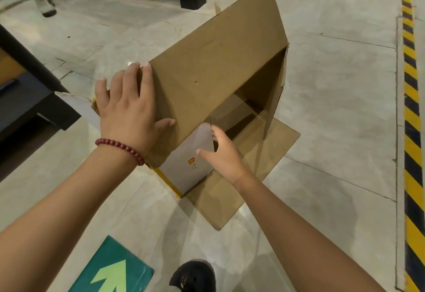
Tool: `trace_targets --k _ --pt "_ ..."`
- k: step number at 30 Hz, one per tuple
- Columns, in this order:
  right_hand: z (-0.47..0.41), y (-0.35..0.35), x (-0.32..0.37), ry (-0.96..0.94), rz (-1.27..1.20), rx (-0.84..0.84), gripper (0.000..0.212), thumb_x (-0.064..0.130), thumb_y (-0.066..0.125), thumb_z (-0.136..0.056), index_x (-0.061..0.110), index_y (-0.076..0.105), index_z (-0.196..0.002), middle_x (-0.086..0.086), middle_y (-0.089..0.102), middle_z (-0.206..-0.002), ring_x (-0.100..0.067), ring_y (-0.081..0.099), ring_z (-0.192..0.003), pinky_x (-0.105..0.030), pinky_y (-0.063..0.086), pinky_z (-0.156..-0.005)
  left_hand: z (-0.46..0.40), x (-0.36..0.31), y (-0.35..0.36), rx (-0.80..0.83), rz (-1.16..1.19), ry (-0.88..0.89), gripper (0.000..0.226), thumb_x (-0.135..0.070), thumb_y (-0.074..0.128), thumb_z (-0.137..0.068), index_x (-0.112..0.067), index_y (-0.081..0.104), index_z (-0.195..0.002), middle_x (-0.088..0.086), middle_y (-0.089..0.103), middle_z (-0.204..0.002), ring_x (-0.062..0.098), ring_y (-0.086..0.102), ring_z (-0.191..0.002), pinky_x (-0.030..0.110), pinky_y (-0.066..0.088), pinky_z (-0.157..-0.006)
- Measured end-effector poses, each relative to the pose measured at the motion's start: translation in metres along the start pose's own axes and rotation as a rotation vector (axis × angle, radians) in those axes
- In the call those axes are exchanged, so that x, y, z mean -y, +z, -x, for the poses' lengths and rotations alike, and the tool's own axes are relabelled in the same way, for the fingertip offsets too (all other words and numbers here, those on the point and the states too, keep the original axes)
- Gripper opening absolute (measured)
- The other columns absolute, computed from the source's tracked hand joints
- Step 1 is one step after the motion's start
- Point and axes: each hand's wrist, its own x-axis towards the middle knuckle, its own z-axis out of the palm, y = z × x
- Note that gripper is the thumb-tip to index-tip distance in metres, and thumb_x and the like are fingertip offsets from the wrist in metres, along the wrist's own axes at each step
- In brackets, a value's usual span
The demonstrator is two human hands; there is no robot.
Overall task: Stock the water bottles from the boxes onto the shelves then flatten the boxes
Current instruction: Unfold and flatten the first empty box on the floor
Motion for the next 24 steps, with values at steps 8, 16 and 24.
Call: trace_targets --k 8,16,24 --pt "0.016 -0.005 -0.005 -0.073 0.332 -0.15 0.034 0.032 0.062 -0.089 0.016 0.047 -0.114 0.002 0.053 -0.112 -0.013 0.053 -0.104 -0.027 0.052 -0.08 -0.007 -0.007 -0.013 0.079 0.105 -0.085 0.114 -0.051 0.079 -0.063 -0.019 0.009 -0.147 0.015 0.026 -0.135 0.032 0.027 -0.122 0.044 0.02 -0.101" --pt "0.073 -0.01 -0.025 -0.116 0.442 -0.196 0.023 0.036 0.06 -0.089 0.02 0.046 -0.082 0.007 0.055 -0.081 -0.005 0.053 -0.069 -0.013 0.043 -0.053 -0.002 -0.016 -0.008 0.104 0.138 -0.105 0.111 -0.053 0.078 -0.063 -0.017 0.015 -0.146 0.017 0.028 -0.133 0.033 0.027 -0.123 0.046 0.02 -0.102" --pt "0.113 0.017 -0.023 -0.448 0.694 -0.001 0.031 0.032 0.054 -0.089 0.029 0.026 -0.076 0.009 0.042 -0.065 -0.008 0.033 -0.053 -0.017 0.022 -0.046 -0.002 -0.009 -0.009 0.119 0.116 -0.162 0.108 -0.054 0.074 -0.067 -0.017 0.012 -0.147 0.018 0.029 -0.134 0.034 0.029 -0.123 0.046 0.023 -0.101"
